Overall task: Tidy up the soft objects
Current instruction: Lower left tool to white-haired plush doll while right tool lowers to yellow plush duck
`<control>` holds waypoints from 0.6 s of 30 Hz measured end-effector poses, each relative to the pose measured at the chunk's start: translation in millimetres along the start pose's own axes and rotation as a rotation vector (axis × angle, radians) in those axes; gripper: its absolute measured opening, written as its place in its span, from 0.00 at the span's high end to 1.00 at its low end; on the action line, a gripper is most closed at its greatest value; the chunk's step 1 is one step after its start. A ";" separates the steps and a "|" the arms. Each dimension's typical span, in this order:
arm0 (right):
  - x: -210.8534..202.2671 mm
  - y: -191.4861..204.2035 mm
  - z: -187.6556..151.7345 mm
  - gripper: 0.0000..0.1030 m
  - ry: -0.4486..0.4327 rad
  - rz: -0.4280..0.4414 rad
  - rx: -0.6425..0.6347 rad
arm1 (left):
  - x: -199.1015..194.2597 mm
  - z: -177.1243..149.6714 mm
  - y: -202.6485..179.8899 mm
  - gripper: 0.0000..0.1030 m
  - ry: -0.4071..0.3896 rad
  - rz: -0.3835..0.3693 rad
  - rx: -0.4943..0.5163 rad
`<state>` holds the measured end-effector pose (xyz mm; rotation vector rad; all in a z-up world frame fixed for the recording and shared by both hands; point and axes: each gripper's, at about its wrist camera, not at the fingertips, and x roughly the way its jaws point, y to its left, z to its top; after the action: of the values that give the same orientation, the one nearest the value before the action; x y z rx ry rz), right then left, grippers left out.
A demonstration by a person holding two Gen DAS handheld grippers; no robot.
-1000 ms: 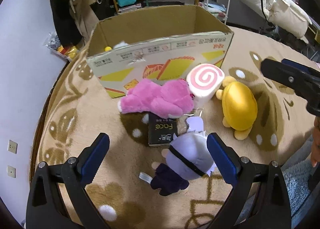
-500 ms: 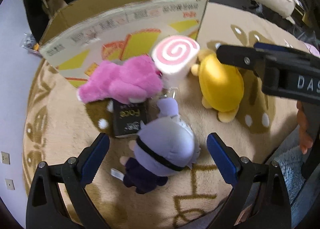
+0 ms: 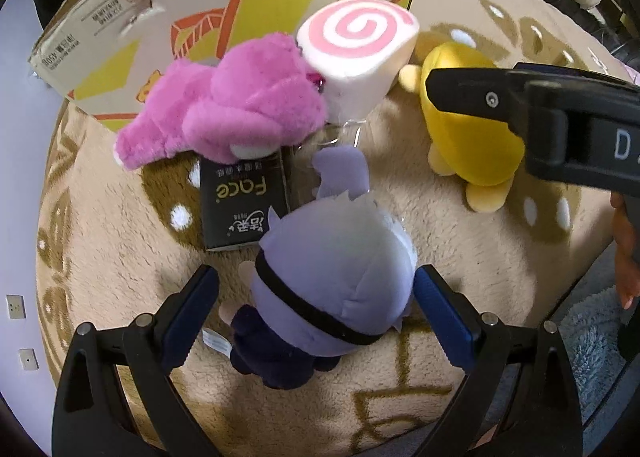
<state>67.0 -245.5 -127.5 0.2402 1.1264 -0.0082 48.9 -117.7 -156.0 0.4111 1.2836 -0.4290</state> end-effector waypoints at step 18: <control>34.5 -6.2 -4.7 0.01 0.115 -0.047 0.029 | 23.5 4.6 5.3 0.07 0.041 0.016 -0.025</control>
<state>76.9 -246.7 -161.4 0.2429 1.2470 -0.0529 60.8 -117.4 -177.4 0.4103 1.3231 -0.3920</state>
